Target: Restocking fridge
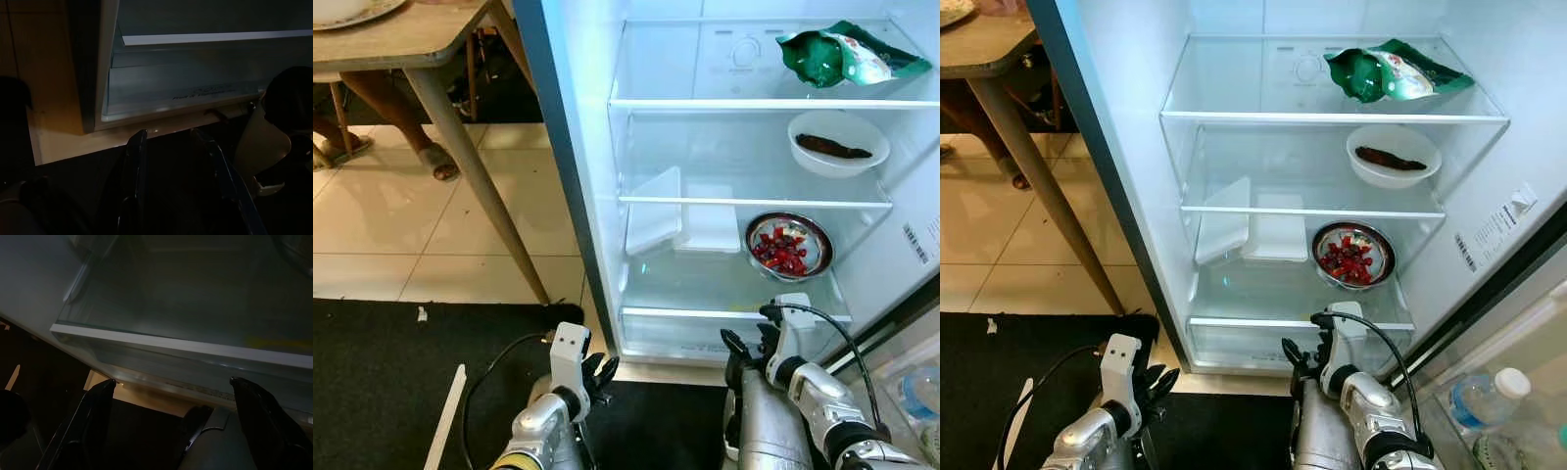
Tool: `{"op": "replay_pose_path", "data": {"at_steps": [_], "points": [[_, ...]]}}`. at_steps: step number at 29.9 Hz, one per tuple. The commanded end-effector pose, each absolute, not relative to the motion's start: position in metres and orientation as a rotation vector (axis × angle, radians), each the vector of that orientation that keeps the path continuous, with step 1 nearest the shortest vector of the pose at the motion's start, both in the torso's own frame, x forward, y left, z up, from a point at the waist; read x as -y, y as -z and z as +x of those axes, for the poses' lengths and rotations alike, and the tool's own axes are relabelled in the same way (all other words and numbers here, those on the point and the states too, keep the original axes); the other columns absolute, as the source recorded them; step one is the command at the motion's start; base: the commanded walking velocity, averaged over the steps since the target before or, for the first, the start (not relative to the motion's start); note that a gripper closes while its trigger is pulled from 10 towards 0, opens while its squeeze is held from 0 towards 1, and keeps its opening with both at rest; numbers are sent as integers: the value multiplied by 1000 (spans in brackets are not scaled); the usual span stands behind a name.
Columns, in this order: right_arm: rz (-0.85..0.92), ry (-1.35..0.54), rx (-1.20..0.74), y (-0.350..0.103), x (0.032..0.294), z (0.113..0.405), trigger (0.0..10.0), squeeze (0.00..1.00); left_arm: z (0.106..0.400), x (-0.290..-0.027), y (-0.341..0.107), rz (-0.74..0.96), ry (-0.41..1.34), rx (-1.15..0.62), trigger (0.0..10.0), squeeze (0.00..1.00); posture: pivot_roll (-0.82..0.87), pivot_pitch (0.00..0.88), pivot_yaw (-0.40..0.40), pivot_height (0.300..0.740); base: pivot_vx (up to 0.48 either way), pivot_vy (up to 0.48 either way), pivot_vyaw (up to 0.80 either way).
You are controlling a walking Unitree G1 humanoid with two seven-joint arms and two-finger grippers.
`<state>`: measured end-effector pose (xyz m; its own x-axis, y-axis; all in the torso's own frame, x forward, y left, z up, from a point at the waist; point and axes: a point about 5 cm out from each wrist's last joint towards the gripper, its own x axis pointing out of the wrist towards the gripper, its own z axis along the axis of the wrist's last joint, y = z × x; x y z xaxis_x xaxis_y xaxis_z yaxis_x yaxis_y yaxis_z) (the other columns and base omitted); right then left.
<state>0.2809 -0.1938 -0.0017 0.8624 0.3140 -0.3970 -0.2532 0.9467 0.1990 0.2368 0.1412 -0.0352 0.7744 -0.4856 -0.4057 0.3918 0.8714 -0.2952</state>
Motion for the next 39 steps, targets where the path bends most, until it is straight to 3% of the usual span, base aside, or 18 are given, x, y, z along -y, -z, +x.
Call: {"op": "replay_pose_path", "data": {"at_steps": [1, 14, 39], "points": [[145, -309, -457, 5, 191, 278, 10000, 0, 228, -147, 42, -199, 470, -536, 10000, 0, 34, 119, 27, 549, 0, 0, 0], [145, -263, -476, 8, 192, 277, 10000, 0, 230, -142, 41, -195, 492, -532, 10000, 0, 33, 118, 28, 619, 0, 0, 0], [143, -247, -505, 15, 195, 269, 10000, 0, 221, -146, 51, -145, 474, -621, 10000, 0, 32, 112, 28, 624, 0, 0, 0]]}}
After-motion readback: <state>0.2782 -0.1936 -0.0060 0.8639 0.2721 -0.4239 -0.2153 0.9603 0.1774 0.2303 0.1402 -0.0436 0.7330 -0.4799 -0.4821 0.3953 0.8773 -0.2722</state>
